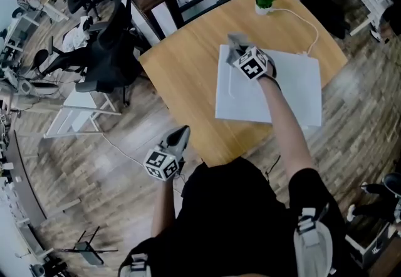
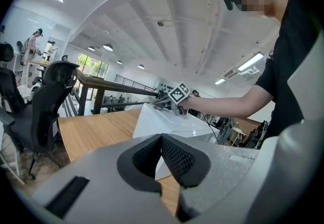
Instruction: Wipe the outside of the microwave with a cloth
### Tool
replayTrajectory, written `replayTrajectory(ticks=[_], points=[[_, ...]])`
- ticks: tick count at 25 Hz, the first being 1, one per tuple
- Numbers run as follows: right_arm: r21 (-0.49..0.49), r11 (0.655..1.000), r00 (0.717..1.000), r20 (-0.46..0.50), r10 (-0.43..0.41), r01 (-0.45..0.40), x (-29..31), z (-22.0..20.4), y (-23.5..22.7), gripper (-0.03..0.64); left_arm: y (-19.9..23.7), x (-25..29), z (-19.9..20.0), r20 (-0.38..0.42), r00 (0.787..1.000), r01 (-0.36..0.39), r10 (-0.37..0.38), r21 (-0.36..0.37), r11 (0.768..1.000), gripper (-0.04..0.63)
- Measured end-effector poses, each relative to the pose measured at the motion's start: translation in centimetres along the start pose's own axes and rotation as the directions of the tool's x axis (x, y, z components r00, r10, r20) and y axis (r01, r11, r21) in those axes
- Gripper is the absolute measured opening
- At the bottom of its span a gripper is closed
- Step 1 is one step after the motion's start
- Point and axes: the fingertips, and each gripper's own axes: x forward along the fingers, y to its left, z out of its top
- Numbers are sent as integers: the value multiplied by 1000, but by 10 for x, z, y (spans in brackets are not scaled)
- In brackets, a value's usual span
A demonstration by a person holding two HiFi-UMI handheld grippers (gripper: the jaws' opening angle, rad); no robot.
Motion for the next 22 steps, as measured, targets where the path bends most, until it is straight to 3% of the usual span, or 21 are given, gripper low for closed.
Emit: replayTrajectory(ticks=[12, 22], points=[[-58, 997, 997, -40, -62, 59, 3, 21, 31, 21, 21, -7, 13, -20, 994, 107, -106, 31, 994, 2], [21, 994, 992, -66, -105, 107, -1, 19, 38, 21, 31, -16, 18, -44, 979, 204, -202, 65, 977, 2]])
